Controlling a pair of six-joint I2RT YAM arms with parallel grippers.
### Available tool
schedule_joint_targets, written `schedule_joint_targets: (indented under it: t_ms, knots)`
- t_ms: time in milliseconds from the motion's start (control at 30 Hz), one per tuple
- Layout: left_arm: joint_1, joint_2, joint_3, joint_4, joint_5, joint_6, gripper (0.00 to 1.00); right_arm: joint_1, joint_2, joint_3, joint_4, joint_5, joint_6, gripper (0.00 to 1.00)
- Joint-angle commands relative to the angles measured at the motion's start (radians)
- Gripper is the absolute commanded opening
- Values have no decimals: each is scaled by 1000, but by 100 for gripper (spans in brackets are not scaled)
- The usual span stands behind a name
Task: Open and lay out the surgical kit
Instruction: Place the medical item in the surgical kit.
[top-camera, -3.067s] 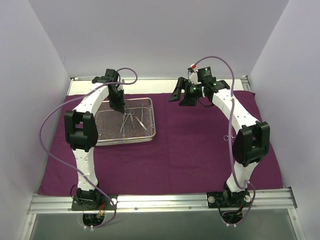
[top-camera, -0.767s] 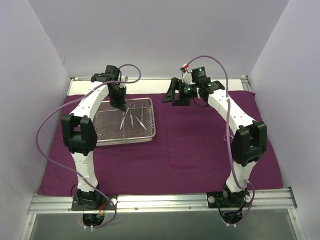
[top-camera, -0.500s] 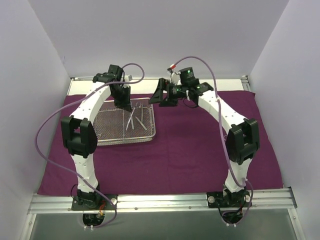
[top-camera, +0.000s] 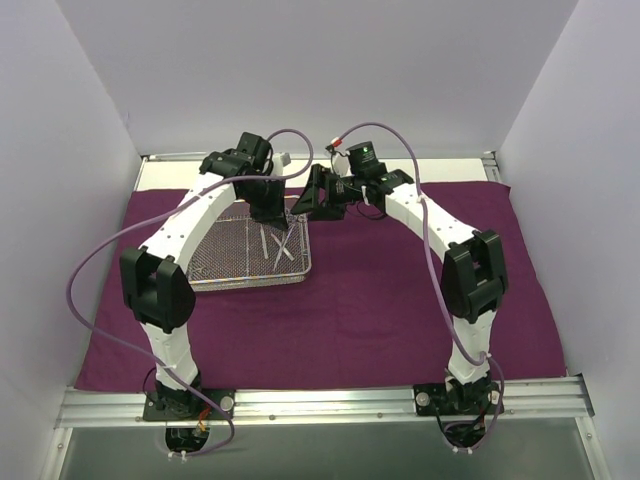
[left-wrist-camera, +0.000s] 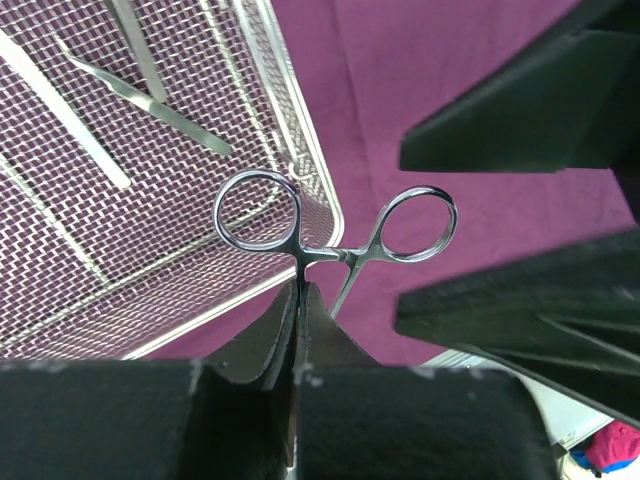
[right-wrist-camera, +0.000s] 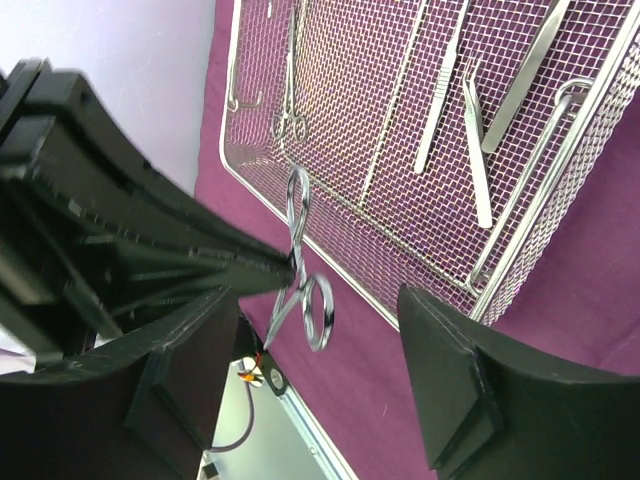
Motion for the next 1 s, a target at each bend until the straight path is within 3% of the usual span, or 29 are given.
schedule_joint_targets:
  t_ms: [0, 100, 200, 233, 267, 600, 633, 667, 733, 967]
  knots:
    - [-18, -59, -1, 22, 16, -24, 2, -4, 3, 12, 31, -2, 16, 63]
    - [-26, -70, -9, 32, 17, -31, 2, -4, 6, -5, 54, -25, 39, 49]
    - [-31, -76, -5, 36, 21, -34, 2, -2, -1, -35, 100, -60, 70, 26]
    - [-31, -75, -1, 38, 24, -34, 2, -5, -9, -58, 121, -66, 76, 12]
    - [-31, -75, 6, 38, 22, -34, 2, -5, -14, -71, 134, -71, 84, 8]
    - [-29, -62, 48, 29, 45, -34, 3, -11, -49, -121, 148, -68, 97, 0]
    - [-25, -67, 49, 19, 44, -33, 26, -16, -63, -126, 154, -60, 108, 0]
    - [-20, -90, 42, 32, 41, -36, 44, -31, -70, -143, 154, -67, 116, 0]
    - [-5, -128, -20, 67, 65, -31, 66, -50, -105, -169, 229, -84, 133, 0]
    - [31, -284, -225, 249, 264, -19, 71, -129, -239, -281, 389, -178, 196, 0]
